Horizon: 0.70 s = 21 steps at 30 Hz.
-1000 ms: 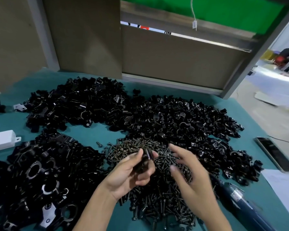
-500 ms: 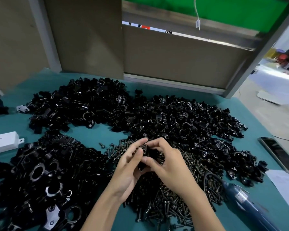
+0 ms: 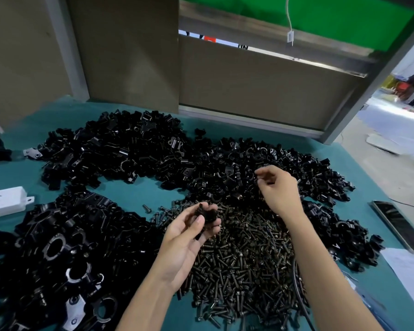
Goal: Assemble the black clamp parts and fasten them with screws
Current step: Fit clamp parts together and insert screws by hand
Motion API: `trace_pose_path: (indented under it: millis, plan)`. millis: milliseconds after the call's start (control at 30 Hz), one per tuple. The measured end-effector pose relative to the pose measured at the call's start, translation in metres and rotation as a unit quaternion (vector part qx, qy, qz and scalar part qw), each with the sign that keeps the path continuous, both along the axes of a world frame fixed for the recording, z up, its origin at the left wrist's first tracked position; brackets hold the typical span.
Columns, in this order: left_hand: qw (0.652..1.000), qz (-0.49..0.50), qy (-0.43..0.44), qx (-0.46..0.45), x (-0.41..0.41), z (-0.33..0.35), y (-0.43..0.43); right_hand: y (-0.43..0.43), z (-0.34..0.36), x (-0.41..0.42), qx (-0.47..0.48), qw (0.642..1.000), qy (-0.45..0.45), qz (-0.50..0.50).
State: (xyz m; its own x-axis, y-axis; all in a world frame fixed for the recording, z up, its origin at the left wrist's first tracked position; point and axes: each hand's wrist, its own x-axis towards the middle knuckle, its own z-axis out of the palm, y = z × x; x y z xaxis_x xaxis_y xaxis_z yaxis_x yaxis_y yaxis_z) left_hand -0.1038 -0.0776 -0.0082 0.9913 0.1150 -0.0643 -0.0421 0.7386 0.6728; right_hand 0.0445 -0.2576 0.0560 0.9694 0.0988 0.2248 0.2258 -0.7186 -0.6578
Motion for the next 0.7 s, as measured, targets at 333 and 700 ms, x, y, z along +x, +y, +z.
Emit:
trace_pose_path:
  millis: [333,700]
  plan:
    - [1.000,0.002,-0.006,0.007,0.001,-0.002,0.002,-0.001,-0.028,0.047,-0.211,0.975,0.066,-0.027]
    - [1.000,0.009,-0.007,0.005,0.003,-0.003,0.001,-0.020,-0.030,0.027,0.129,0.990,0.052,-0.032]
